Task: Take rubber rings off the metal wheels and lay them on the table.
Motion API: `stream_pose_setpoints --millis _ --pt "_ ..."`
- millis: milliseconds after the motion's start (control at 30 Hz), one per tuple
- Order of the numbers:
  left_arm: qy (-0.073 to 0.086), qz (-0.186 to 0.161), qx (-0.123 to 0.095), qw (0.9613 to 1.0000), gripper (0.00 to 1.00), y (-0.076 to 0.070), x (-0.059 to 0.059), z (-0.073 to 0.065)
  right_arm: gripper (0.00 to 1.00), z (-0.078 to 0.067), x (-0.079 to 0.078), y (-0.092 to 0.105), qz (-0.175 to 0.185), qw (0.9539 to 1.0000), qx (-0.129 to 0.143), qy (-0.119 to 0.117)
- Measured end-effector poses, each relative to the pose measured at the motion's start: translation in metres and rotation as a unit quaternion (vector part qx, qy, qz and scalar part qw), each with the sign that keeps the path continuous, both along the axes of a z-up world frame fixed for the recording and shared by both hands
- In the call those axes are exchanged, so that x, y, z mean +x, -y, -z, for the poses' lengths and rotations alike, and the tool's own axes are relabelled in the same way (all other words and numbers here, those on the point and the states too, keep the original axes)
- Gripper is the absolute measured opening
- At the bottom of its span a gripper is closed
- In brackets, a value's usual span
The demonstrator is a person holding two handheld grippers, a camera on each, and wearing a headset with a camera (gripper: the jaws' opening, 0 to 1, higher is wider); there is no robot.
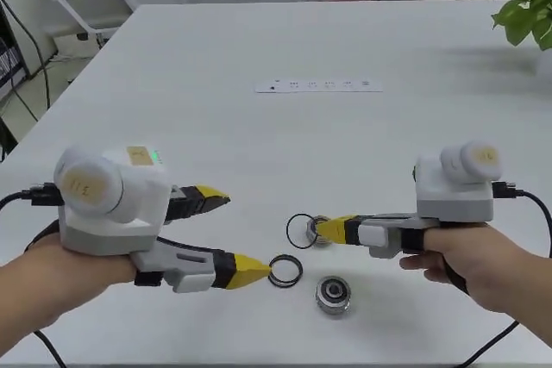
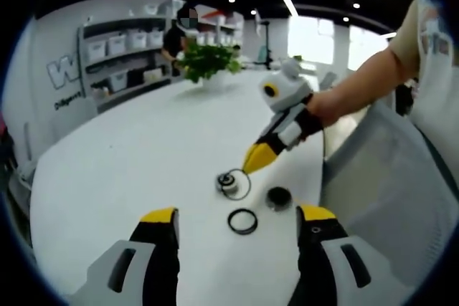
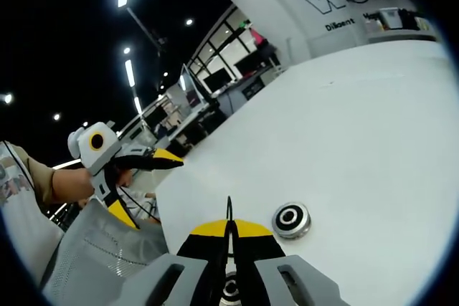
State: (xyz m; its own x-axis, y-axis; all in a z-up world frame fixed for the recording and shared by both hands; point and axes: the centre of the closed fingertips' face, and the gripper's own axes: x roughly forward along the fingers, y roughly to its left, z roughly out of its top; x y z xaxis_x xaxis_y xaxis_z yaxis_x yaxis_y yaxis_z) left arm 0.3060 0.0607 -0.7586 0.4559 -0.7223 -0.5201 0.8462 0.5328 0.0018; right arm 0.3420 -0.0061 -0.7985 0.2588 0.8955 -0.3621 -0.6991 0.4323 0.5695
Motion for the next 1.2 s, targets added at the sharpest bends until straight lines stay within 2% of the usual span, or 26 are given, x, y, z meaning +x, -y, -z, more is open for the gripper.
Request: stream_pose_setpoints --millis 633,1200 --pt "-0.005 -0.021 0.0 0.9998 0.69 -0.019 -0.008 0.003 0.0 0.02 -0.019 -0.022 -0.051 0.9978 -0.011 -0.04" --pt "-0.01 -0.03 0.002 0.9995 0.69 -0.026 -0.007 0.007 0.0 0.037 -0.017 -0.022 -0.052 0.9963 -0.025 -0.064"
